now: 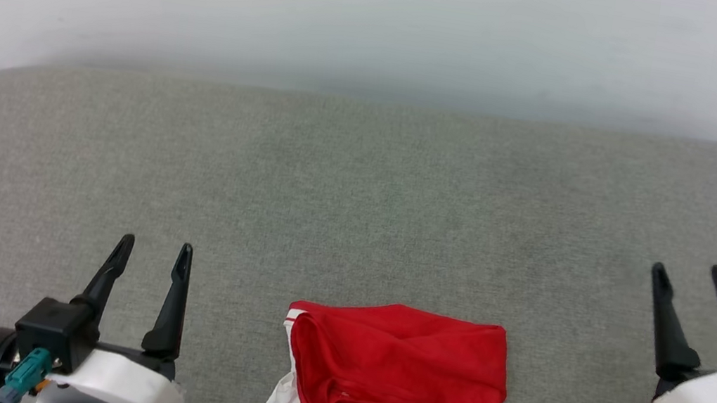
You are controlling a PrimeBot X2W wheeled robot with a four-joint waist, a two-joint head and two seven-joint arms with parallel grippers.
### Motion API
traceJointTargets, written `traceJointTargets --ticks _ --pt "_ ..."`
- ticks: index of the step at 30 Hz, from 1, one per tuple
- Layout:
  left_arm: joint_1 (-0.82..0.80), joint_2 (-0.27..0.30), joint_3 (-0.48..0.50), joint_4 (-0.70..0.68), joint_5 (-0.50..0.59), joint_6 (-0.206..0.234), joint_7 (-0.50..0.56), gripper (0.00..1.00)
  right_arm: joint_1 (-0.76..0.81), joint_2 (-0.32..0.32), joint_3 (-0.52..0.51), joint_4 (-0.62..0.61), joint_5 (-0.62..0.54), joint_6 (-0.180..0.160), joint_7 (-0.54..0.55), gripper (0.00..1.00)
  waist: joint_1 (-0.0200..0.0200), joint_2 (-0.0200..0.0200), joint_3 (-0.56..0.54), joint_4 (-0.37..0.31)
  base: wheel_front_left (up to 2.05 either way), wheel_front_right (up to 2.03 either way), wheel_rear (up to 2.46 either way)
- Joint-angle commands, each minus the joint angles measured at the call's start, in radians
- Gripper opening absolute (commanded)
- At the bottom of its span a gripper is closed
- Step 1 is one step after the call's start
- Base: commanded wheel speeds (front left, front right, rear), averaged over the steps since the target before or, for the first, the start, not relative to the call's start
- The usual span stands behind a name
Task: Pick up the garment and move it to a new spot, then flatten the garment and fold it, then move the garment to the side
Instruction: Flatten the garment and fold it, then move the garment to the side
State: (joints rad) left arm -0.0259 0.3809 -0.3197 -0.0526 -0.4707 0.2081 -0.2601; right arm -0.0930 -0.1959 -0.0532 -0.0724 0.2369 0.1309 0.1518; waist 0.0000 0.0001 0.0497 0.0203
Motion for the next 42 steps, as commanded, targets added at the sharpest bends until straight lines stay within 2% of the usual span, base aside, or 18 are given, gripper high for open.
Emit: traceJointTargets --ticks 1,7,15,25,32,36,39,42 --pt "0.021 -0.002 0.006 -0.004 0.004 0.011 -0.006 1.0 0.029 0.018 -0.018 -0.02 -0.024 0.0 -0.04 1.0 0.0 -0.0001 -0.022 -0.011 0.0 0.0 0.0" --pt "0.054 0.005 0.006 -0.001 0.012 0.022 -0.006 1.0 0.103 0.061 -0.025 -0.059 -0.065 0.0 -0.111 1.0 0.0 -0.0001 -0.058 -0.012 0.0 0.0 0.0" --pt "0.097 0.005 0.001 0.021 0.017 0.027 -0.006 1.0 0.246 0.113 0.009 -0.12 -0.082 0.0 -0.113 1.0 0.0 -0.0001 -0.101 -0.01 0.0 0.0 0.0" --pt "0.086 -0.009 0.009 0.042 0.015 0.02 -0.007 1.0 0.24 0.132 0.01 -0.175 -0.077 0.0 -0.102 1.0 0.0 -0.0001 -0.098 -0.014 0.0 0.0 0.0" --pt "0.06 -0.019 0.025 0.053 0.028 -0.001 -0.007 1.0 0.257 0.138 -0.016 -0.176 -0.048 0.0 -0.075 1.0 0.0 -0.0001 -0.081 0.0 0.0 0.0 0.0" --pt "0.044 -0.036 0.04 0.053 0.04 -0.016 -0.006 1.0 0.269 0.131 -0.073 -0.143 0.04 0.0 -0.008 1.0 0.0 -0.0001 -0.062 0.029 0.0 0.0 0.0" --pt "0.032 -0.056 0.054 0.046 0.054 -0.027 -0.005 1.0 0.283 0.09 -0.127 -0.092 0.138 0.0 0.089 1.0 0.0 -0.0001 -0.043 0.058 0.0 0.0 0.0" --pt "0.024 -0.081 0.063 0.027 0.072 -0.036 -0.005 1.0 0.288 0.042 -0.137 -0.039 0.233 0.0 0.222 1.0 0.0 -0.0001 -0.015 0.09 0.0 0.0 0.0"
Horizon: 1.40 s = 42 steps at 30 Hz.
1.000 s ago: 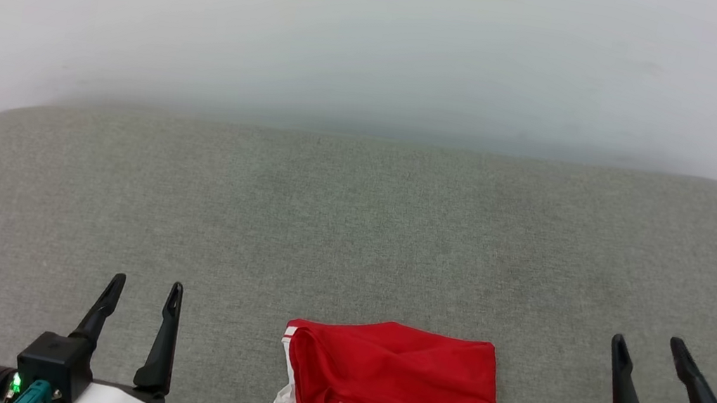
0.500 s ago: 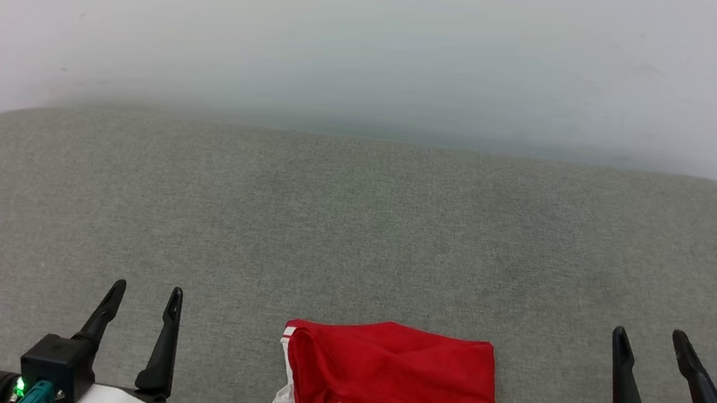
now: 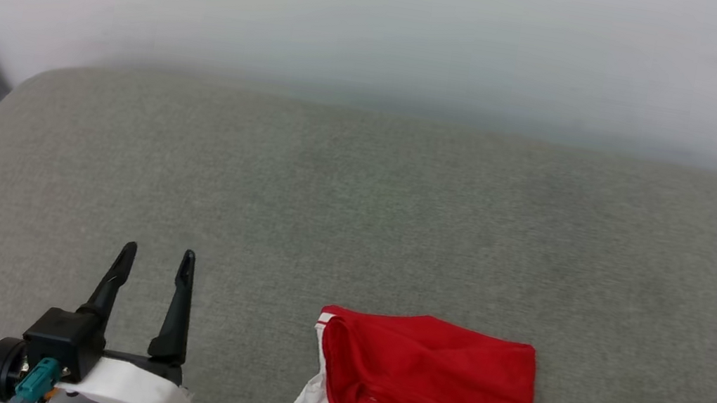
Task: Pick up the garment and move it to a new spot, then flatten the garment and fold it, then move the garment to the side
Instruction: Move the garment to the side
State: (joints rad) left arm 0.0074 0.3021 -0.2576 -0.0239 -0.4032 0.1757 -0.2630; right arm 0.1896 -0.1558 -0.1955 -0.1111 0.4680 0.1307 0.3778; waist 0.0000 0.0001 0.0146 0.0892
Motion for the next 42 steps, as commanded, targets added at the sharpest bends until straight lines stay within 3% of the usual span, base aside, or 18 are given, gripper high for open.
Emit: traceJointTargets --ticks 1,3,9,20,21,22,23,29,33,42 --pt "-0.012 -0.009 0.004 -0.009 0.011 -0.008 -0.002 1.0 0.003 -0.005 0.012 0.007 0.052 0.0 0.035 1.0 0.0 -0.0001 0.029 0.032 0.0 0.0 0.0" --pt "-0.019 -0.022 0.009 -0.016 0.025 -0.012 -0.002 1.0 0.0 -0.039 0.026 0.034 0.107 0.0 0.109 1.0 0.0 -0.0001 0.051 0.052 0.0 0.0 0.0" --pt "-0.049 -0.06 0.034 -0.006 0.05 -0.051 -0.002 1.0 -0.046 -0.049 0.127 0.096 0.255 0.0 0.215 1.0 0.0 -0.0001 0.101 0.098 0.0 0.0 0.0" --pt "-0.083 -0.103 0.087 0.015 0.098 -0.105 -0.002 1.0 -0.167 -0.08 0.318 0.289 0.396 -0.001 0.149 1.0 0.0 -0.0001 0.165 0.113 0.0 0.0 0.0" --pt "-0.084 -0.107 0.09 0.018 0.102 -0.11 -0.002 1.0 -0.174 -0.084 0.332 0.301 0.404 -0.001 0.141 0.91 0.0 -0.0001 0.167 0.113 0.0 0.0 0.0" --pt "-0.086 -0.111 0.092 0.02 0.105 -0.114 -0.002 1.0 -0.181 -0.09 0.346 0.31 0.41 -0.001 0.135 0.31 0.0 -0.0001 0.167 0.113 0.0 0.0 0.0" --pt "-0.088 -0.114 0.095 0.022 0.109 -0.119 -0.002 1.0 -0.188 -0.096 0.358 0.315 0.416 -0.001 0.129 0.0 0.0 -0.0001 0.166 0.112 0.0 0.0 0.0" --pt "-0.06 -0.129 0.121 0.041 0.13 -0.136 -0.002 1.0 -0.231 -0.166 0.436 0.267 0.39 0.0 0.07 0.0 0.0 -0.0001 0.119 0.087 0.0 0.0 0.0" --pt "-0.044 -0.131 0.13 0.04 0.141 -0.142 -0.002 1.0 -0.245 -0.222 0.465 0.225 0.291 0.0 0.059 0.0 0.0 -0.0001 0.079 0.055 0.0 0.0 0.0" --pt "-0.01 -0.134 0.15 0.009 0.151 -0.147 -0.002 1.0 -0.32 -0.314 0.455 0.08 0.081 0.0 0.157 0.0 0.0 -0.0001 0.05 -0.109 0.0 0.0 0.0"
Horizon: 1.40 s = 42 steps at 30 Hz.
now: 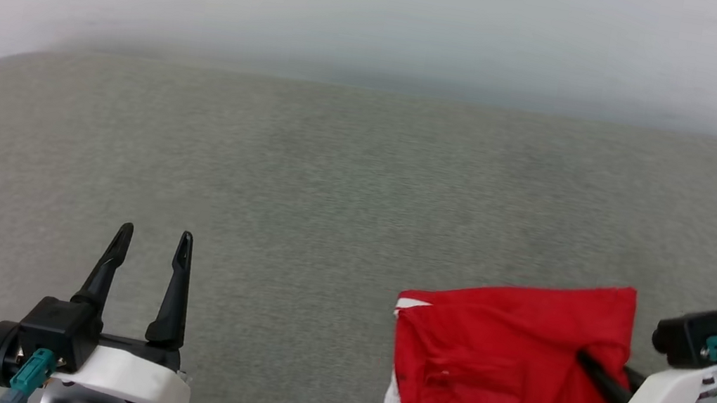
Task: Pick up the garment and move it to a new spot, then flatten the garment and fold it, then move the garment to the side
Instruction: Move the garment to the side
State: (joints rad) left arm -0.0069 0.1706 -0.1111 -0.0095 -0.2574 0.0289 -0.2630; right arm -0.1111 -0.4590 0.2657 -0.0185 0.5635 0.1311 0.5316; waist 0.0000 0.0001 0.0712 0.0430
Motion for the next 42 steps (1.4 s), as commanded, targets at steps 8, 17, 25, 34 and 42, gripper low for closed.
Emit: traceJointTargets --ticks 8,17,25,34,42 --pt "-0.03 0.005 0.005 -0.044 0.019 -0.02 -0.002 1.0 -0.113 -0.029 -0.019 -0.089 -0.073 -0.001 0.069 0.0 0.0 -0.0001 0.073 -0.271 0.0 0.0 0.0" --pt "-0.132 0.041 -0.034 -0.12 0.05 -0.061 0.017 1.0 -0.227 -0.016 -0.064 0.017 -0.088 -0.001 0.017 0.0 0.0 -0.0001 0.24 -0.402 0.0 0.0 0.0" --pt "-0.235 0.087 -0.065 -0.219 0.061 -0.099 0.072 1.0 -0.35 -0.064 -0.169 0.227 -0.12 -0.001 -0.087 0.0 0.0 -0.0001 0.407 -0.404 0.0 0.0 0.0" --pt "-0.322 0.133 -0.073 -0.314 0.071 -0.117 0.12 1.0 -0.497 -0.105 -0.347 0.412 -0.239 -0.001 -0.289 0.0 0.0 -0.0001 0.537 -0.366 0.0 0.0 0.0" --pt "-0.352 0.154 -0.087 -0.355 0.078 -0.123 0.142 1.0 -0.561 -0.048 -0.478 0.543 -0.374 -0.001 -0.405 0.13 0.0 -0.0001 0.579 -0.349 0.0 0.0 0.0"
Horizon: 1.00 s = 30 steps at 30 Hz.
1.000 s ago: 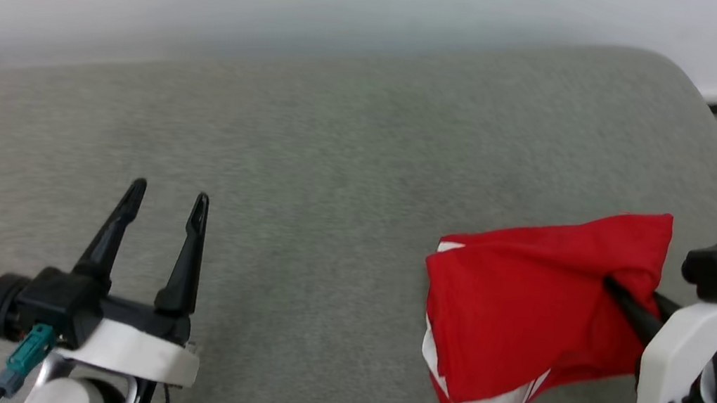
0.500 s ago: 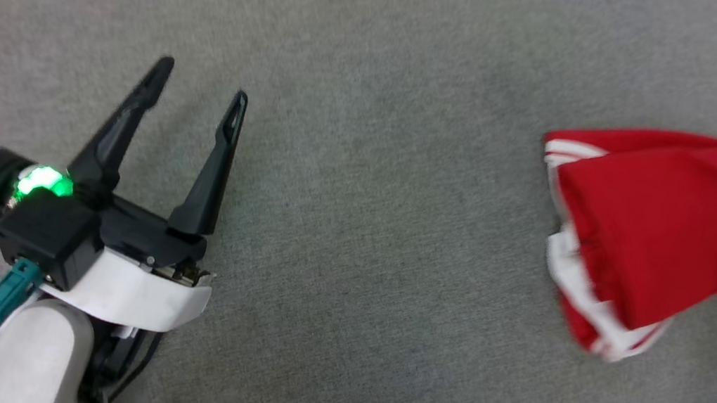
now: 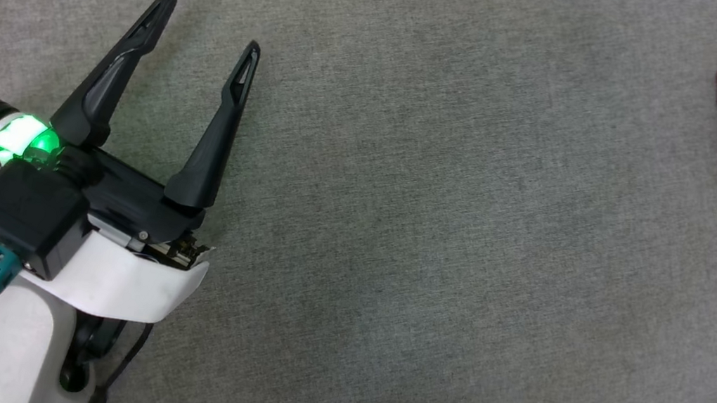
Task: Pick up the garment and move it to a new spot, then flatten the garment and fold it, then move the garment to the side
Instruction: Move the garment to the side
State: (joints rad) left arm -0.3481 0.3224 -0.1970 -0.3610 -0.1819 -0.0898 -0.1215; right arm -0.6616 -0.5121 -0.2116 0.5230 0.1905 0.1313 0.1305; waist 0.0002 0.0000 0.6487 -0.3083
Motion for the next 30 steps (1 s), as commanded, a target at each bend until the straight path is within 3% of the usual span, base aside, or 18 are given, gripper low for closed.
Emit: traceJointTargets --ticks 1,2,12,18,30 --pt "-0.012 0.002 -0.003 -0.004 0.001 -0.005 0.001 1.0 -0.017 0.017 -0.015 0.015 -0.016 -0.001 -0.014 0.45 -0.0002 0.0 0.003 0.003 0.0 0.0 0.0" --pt "-0.014 0.002 -0.005 -0.004 0.001 -0.005 0.001 1.0 -0.019 0.03 -0.03 0.032 -0.031 -0.001 -0.018 1.0 -0.0002 0.0 0.003 0.004 0.0 0.0 0.0" --pt "0.012 -0.014 -0.02 0.046 -0.015 0.007 -0.03 1.0 -0.017 0.085 -0.202 0.08 -0.201 -0.001 -0.119 1.0 -0.0002 0.0 -0.07 0.017 0.0 0.0 0.0" --pt "0.061 -0.045 -0.025 0.105 -0.03 0.033 -0.067 1.0 0.043 0.094 -0.221 0.062 -0.2 -0.001 -0.197 1.0 -0.0002 0.0 -0.18 0.042 0.0 0.0 0.0" --pt "0.212 -0.086 0.01 0.214 -0.069 0.108 -0.107 1.0 0.343 0.209 -0.196 -0.177 -0.134 -0.001 -0.249 1.0 -0.0002 0.0 -0.404 0.132 0.0 0.0 0.0"
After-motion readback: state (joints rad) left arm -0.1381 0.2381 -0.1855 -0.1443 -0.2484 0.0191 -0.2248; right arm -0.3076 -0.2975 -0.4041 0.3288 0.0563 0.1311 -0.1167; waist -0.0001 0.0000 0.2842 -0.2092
